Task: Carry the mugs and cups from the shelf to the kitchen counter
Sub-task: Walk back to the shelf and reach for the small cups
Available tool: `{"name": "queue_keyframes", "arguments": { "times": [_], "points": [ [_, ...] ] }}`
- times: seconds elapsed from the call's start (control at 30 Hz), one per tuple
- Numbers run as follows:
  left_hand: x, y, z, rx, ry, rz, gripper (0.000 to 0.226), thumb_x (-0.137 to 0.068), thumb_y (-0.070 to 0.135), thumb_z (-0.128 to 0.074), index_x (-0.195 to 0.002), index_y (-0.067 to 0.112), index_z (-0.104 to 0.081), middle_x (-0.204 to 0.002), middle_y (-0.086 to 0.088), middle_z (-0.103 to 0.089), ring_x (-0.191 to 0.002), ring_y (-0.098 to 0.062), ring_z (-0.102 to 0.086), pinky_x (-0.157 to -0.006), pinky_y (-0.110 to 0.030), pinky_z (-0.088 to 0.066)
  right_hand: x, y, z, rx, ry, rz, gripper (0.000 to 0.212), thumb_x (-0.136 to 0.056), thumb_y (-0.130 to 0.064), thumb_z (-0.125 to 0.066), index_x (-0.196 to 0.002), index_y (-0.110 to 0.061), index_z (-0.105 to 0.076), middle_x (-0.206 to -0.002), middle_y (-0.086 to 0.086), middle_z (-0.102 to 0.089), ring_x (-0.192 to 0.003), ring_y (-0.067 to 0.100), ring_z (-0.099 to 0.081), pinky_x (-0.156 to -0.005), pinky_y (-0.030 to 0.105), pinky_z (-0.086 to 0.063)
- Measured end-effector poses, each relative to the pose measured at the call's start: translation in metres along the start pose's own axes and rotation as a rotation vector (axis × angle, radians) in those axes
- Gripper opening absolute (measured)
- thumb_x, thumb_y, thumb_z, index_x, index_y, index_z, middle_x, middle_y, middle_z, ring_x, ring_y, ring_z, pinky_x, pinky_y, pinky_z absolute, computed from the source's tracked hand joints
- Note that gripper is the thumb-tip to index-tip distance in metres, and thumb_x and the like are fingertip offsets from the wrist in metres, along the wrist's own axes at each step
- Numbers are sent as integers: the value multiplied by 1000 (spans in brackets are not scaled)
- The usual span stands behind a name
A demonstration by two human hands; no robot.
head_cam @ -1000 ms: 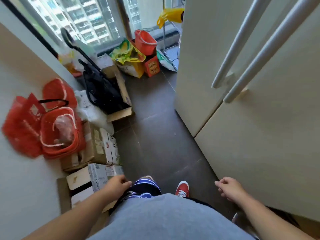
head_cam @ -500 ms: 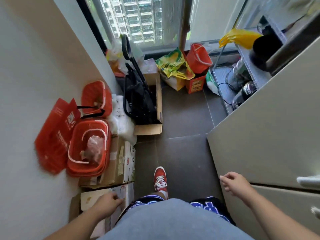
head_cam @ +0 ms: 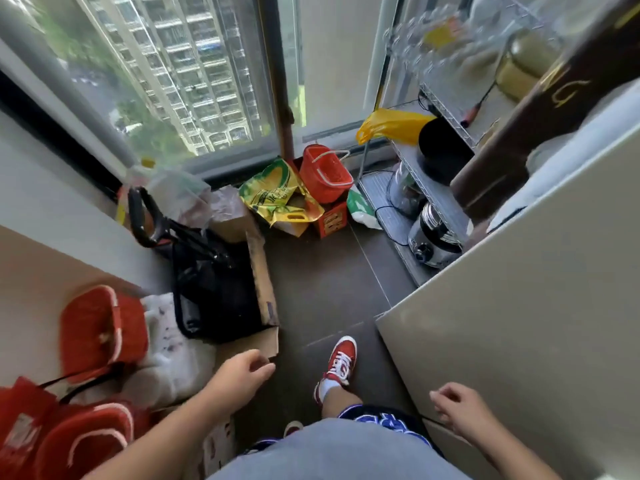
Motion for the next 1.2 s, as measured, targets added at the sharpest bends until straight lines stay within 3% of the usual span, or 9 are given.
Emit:
{"name": "queue_keyframes", "arguments": {
  "times": [0.13,0.23,0.4,0.53,0.7,0.83,1.0,1.07,1.2],
  "points": [
    [-29,89,30,45,45,-153,9,-86,42,-63,-86,33,-68,-84,11,-71,-79,-1,-65,-74,-27,-55,-27,-87,6,-79,-39,181,15,-85,-4,-67,-72,0,-61,-61,10,-55,-51,19,-50,-56,31,-41],
    [-39,159,53,85,81,-285,7,-83,42,-63,-84,36,-68,-80,14,-72,-77,-2,-66,-74,-28,-55,-33,-164,22,-134,-27,318,13,-86,-12,-68,-74,-12,-65,-61,1,-62,-54,13,-57,-57,26,-44],
    [-42,272,92,98,87,-506,6,-86,42,-64,-91,42,-67,-85,22,-70,-77,3,-65,-62,-15,-50,-14,-287,65,-108,40,529,9,-80,-38,-65,-78,-30,-67,-73,-1,-72,-69,12,-68,-65,27,-51],
    [-42,353,126,91,137,-687,6,-88,38,-64,-92,38,-68,-89,26,-69,-85,3,-64,-69,-12,-49,2,-358,97,-196,121,638,20,-75,-52,-60,-84,-35,-66,-78,-6,-72,-72,6,-68,-70,25,-55],
    [-51,443,163,139,134,-915,9,-87,39,-64,-94,40,-67,-89,20,-71,-82,-1,-66,-69,-15,-52,9,-425,145,-364,287,755,7,-81,-37,-67,-81,-30,-68,-75,-8,-72,-68,2,-65,-65,13,-50],
    [-67,518,190,223,14,-1056,12,-86,38,-65,-96,34,-69,-84,4,-73,-62,-8,-62,-58,-23,-51,15,-465,183,-516,457,817,16,-74,-44,-65,-81,-29,-68,-74,0,-71,-69,13,-67,-71,30,-55],
    [-68,616,239,288,-31,-1272,16,-76,36,-67,-91,32,-71,-84,-5,-74,-70,-21,-68,-65,-27,-54,30,-522,234,-633,753,934,4,-80,-25,-72,-79,-28,-69,-68,6,-70,-62,25,-65,-62,28,-54],
    [-61,653,255,290,-90,-1356,20,-74,39,-67,-90,30,-72,-85,-5,-74,-73,-20,-67,-67,-27,-53,39,-551,256,-685,808,983,2,-79,-27,-72,-81,-26,-70,-66,7,-69,-59,24,-63,-64,38,-55],
    [-39,724,290,277,-153,-1556,25,-72,46,-64,-91,30,-71,-87,-2,-75,-73,-9,-66,-66,-22,-52,63,-595,308,-703,987,1047,7,-77,-31,-72,-83,-27,-70,-72,5,-70,-67,20,-66,-68,35,-54]
  ]
}}
Point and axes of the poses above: each hand's wrist, its own x-axis away from the middle knuckle, its own z-axis out of the back of the hand, y = z × x, the point moved 7 cm from there along -x, towards the middle knuckle
